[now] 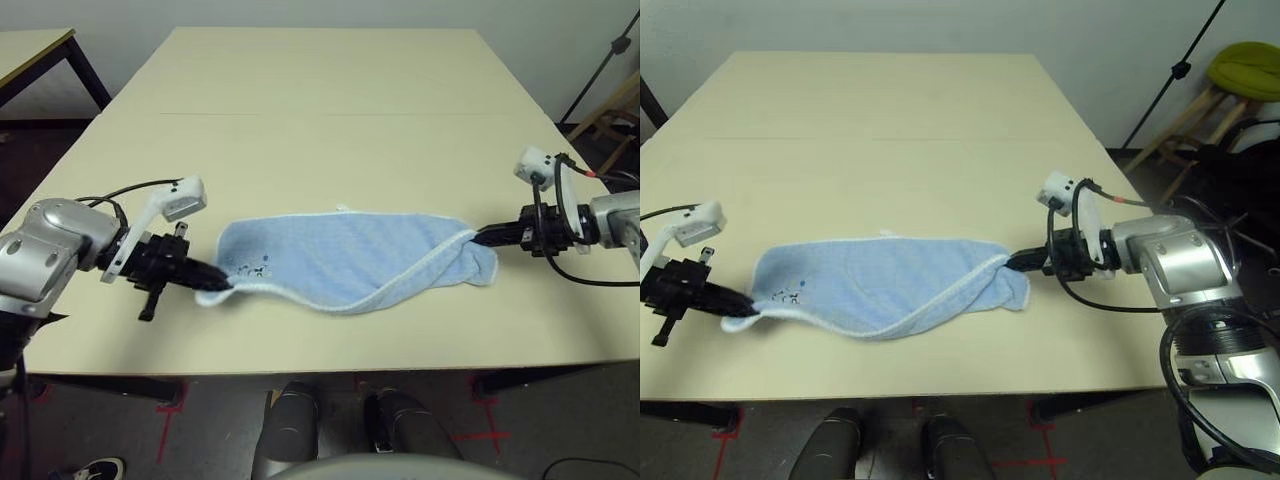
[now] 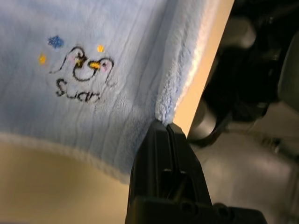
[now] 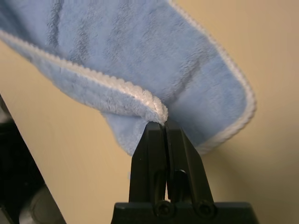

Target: Fold the towel and set it aside.

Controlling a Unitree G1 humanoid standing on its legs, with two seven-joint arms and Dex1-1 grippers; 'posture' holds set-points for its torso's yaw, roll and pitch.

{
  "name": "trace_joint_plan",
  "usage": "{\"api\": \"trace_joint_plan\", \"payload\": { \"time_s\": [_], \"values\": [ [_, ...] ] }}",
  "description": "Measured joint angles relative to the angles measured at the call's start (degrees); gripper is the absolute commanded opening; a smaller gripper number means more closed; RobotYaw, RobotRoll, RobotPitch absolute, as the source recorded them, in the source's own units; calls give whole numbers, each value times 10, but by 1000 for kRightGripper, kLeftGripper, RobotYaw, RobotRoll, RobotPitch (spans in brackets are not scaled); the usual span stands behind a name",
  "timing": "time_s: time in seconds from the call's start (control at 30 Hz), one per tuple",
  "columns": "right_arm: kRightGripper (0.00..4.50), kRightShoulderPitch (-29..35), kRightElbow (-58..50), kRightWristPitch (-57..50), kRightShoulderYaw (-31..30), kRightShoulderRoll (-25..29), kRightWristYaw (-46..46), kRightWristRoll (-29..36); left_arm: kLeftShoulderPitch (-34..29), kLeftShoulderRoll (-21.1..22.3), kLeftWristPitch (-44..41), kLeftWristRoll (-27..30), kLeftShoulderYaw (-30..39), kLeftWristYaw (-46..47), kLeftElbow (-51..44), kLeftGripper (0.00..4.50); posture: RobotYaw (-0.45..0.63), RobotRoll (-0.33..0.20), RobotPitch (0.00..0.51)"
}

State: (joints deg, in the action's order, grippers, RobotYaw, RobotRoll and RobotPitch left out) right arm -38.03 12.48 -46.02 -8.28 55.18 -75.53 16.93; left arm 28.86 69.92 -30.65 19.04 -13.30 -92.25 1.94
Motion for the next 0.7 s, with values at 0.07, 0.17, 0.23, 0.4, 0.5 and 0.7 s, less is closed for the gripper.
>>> {"api": "trace_joint_plan", "payload": {
  "time_s": [0.07,0.17,0.23,0.4,0.5,0.7],
  "values": [
    [0,-19,29,20,-6,-8,8,-18,36,-22,36,-32,-19,-1,38,26,182,0,105],
    [0,-42,88,61,-20,-26,33,-55,94,-69,102,-94,-51,1,113,26,184,0,104],
    [0,-47,119,85,-26,-39,44,-75,126,-103,139,-126,-61,8,162,26,184,0,104],
    [0,-64,172,129,-31,-67,67,-107,176,-151,207,-185,-79,16,248,26,189,0,103],
    [0,-80,203,157,-32,-80,76,-125,205,-176,242,-213,-84,18,304,26,187,0,103],
    [0,-110,262,203,-32,-110,96,-153,260,-219,311,-265,-92,42,421,26,180,0,102]
  ]
}}
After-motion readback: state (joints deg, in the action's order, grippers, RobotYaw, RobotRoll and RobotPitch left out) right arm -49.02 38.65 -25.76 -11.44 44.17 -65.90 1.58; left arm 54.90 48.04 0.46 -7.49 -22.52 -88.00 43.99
